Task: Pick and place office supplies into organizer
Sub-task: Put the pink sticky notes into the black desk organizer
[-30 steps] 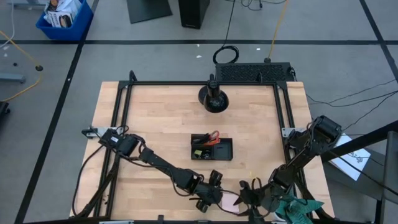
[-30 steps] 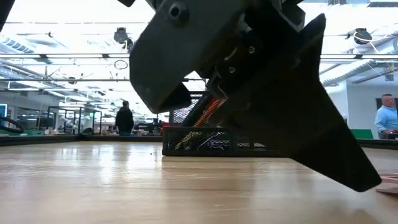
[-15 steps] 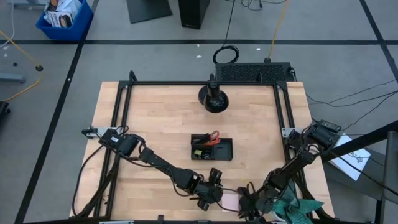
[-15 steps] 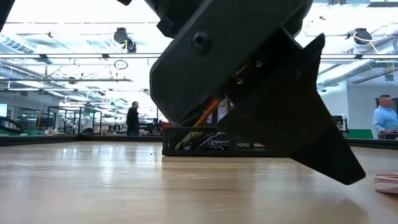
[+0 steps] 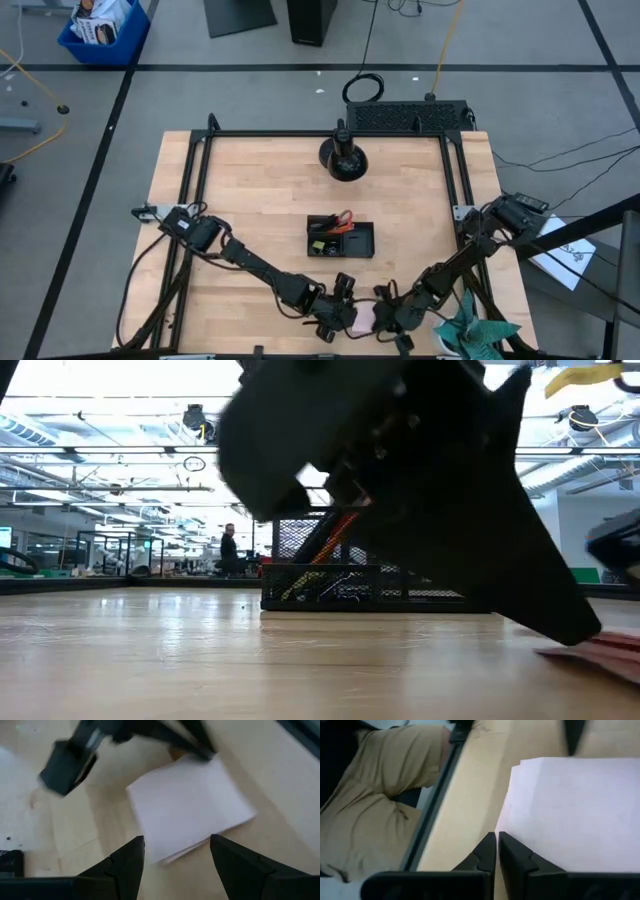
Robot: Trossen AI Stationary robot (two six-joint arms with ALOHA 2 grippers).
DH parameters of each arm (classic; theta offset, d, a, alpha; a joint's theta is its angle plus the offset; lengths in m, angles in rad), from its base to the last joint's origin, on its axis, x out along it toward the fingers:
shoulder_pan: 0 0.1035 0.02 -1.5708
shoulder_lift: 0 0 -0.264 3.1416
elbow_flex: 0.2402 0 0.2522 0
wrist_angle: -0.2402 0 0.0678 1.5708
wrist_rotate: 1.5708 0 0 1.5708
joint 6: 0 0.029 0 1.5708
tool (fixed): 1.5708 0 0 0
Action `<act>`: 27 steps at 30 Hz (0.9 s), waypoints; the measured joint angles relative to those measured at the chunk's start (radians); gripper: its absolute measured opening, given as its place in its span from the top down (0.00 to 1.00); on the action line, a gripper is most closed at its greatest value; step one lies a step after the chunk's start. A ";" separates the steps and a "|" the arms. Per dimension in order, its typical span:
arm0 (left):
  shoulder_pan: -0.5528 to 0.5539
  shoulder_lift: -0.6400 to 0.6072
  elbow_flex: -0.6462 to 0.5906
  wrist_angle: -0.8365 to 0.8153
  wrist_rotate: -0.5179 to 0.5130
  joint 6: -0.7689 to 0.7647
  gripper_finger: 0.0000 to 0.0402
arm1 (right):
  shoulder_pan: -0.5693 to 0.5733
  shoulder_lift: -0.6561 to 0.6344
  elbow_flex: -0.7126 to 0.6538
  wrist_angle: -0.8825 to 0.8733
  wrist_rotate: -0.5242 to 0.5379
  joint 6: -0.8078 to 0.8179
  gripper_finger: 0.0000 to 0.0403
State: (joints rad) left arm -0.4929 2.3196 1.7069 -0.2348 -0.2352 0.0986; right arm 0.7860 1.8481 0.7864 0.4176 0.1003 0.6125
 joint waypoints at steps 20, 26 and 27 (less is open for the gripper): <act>-0.102 0.000 0.000 -0.087 -0.171 0.196 0.42 | -0.111 -0.006 -0.001 -0.002 0.007 -0.055 0.98; -0.099 0.000 0.000 -0.077 -0.201 0.108 0.42 | -0.097 -0.056 -0.002 0.039 0.059 -0.121 0.93; -0.101 0.000 0.000 -0.077 -0.217 0.113 0.42 | -0.094 -0.063 -0.002 0.038 0.075 -0.137 0.91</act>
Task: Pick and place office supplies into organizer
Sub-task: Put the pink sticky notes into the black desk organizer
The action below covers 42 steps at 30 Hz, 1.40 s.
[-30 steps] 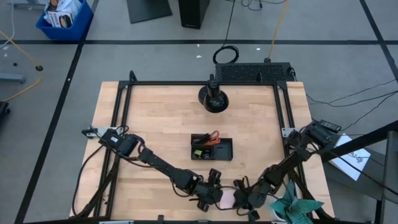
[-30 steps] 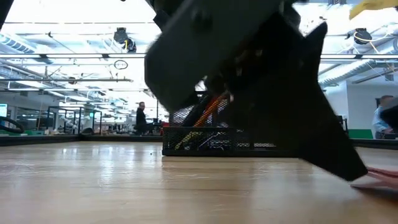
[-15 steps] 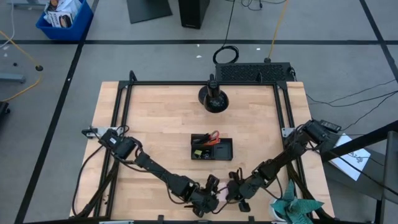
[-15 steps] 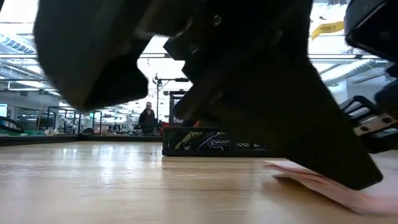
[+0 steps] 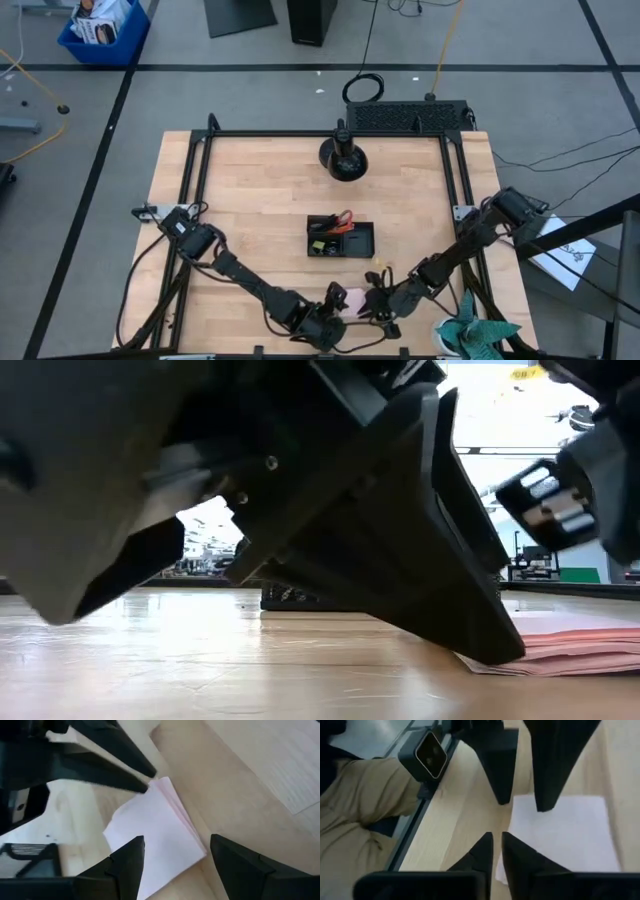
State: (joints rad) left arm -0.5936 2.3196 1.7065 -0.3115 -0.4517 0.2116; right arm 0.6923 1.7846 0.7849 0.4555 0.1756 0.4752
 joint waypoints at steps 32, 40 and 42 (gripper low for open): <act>0.025 0.011 -0.008 -0.060 0.072 0.146 0.42 | -0.078 -0.065 0.001 -0.289 0.118 0.142 0.75; 0.054 0.032 -0.008 -0.018 0.043 0.104 0.42 | -0.078 -0.026 0.001 -0.269 0.058 0.168 0.76; 0.055 0.034 -0.009 -0.003 0.011 0.091 0.42 | -0.078 -0.016 0.001 -0.255 0.046 0.168 0.76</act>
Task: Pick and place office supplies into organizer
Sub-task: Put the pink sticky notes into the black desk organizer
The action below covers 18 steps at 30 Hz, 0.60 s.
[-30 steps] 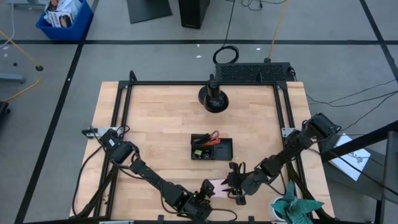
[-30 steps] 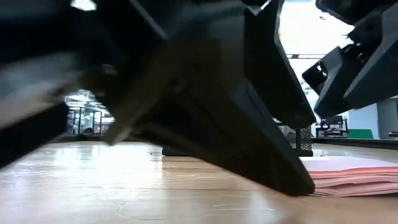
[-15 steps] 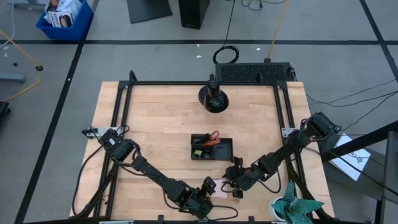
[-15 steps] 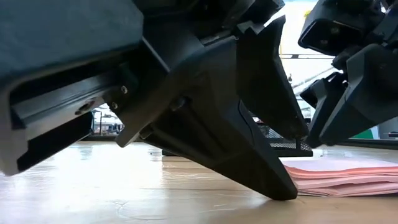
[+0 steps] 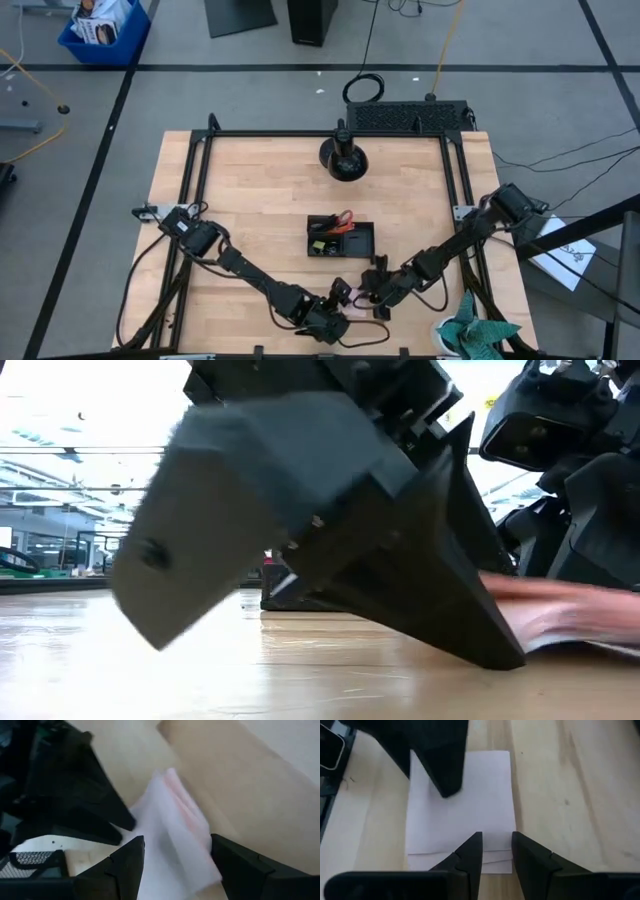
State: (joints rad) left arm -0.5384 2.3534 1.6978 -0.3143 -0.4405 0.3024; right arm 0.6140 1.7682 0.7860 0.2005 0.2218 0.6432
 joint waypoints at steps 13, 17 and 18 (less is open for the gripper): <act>0.013 0.004 -0.003 0.011 -0.119 -0.134 0.42 | 0.000 0.014 0.001 0.024 -0.030 -0.007 0.77; 0.013 0.005 -0.004 0.025 -0.126 -0.183 0.42 | 0.000 0.014 0.001 0.024 -0.044 -0.003 0.77; 0.013 0.005 -0.004 0.028 -0.126 -0.193 0.42 | 0.000 0.014 0.001 0.023 -0.046 -0.002 0.77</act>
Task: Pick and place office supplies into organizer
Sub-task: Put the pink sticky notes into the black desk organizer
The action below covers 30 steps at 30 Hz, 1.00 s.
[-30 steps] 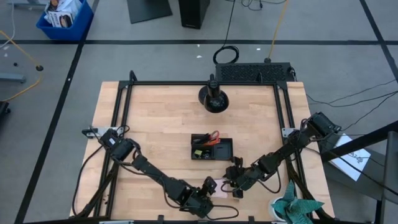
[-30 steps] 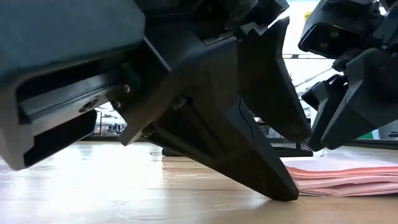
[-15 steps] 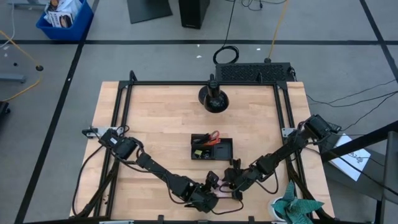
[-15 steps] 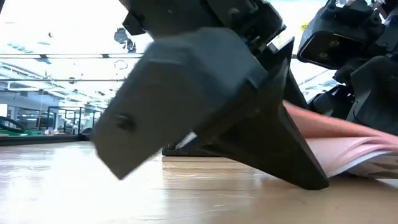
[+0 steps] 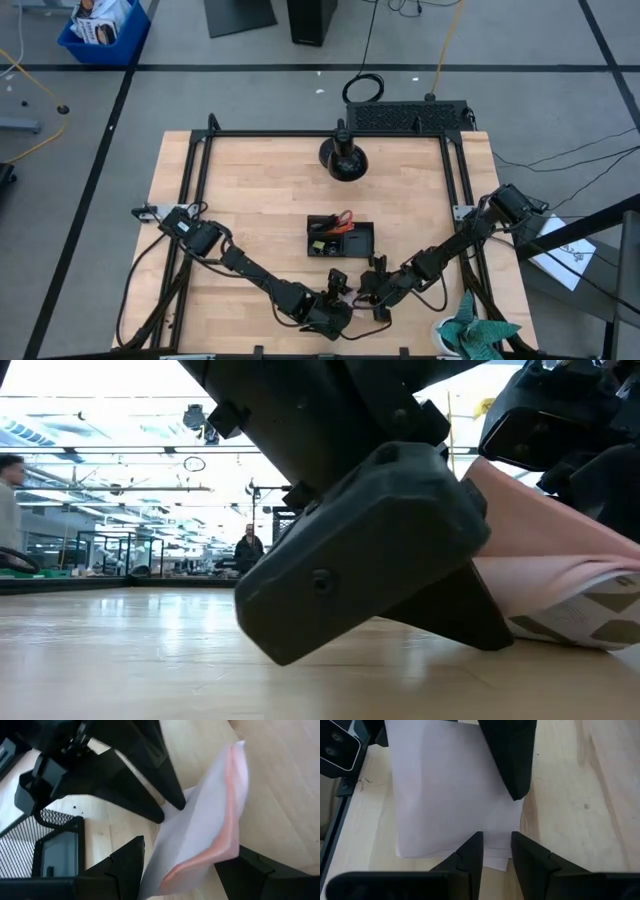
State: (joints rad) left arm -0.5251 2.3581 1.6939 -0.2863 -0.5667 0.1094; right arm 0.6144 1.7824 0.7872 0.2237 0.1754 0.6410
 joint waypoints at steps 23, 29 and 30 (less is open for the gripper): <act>-0.003 -0.032 -0.002 0.007 0.080 0.050 0.64 | 0.001 0.002 -0.002 0.006 -0.024 -0.009 0.77; -0.020 -0.033 -0.002 0.011 0.114 0.124 0.96 | 0.001 0.003 -0.002 0.007 -0.028 -0.018 0.77; -0.023 -0.033 -0.002 0.011 0.114 0.126 0.97 | 0.001 0.003 -0.002 0.007 -0.028 -0.018 0.77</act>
State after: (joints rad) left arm -0.5476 2.3253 1.6924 -0.2752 -0.4528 0.2350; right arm 0.6151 1.7859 0.7856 0.2306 0.1478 0.6228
